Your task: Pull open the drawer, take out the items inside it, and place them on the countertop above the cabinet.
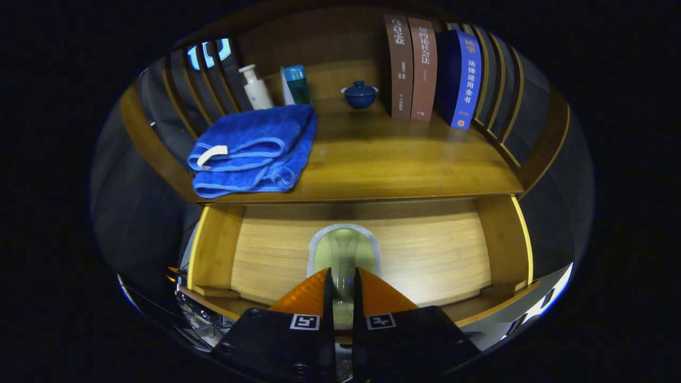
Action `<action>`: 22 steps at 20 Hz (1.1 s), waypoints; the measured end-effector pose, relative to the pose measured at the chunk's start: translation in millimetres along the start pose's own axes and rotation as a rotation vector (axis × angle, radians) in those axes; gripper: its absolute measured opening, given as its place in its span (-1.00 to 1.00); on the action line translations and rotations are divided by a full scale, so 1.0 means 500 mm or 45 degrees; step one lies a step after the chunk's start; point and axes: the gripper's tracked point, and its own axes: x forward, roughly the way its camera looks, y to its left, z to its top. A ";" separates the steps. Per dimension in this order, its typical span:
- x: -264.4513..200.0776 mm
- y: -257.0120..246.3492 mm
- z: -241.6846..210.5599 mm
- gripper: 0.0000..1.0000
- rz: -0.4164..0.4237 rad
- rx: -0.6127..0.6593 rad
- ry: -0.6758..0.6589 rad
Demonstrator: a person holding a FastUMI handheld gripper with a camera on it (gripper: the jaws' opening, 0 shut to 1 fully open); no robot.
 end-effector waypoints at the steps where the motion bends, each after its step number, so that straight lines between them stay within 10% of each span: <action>1: -0.014 0.007 0.016 -0.66 0.014 -0.004 -0.009; 22: 0.190 -0.060 0.319 -0.66 -0.129 -0.004 0.045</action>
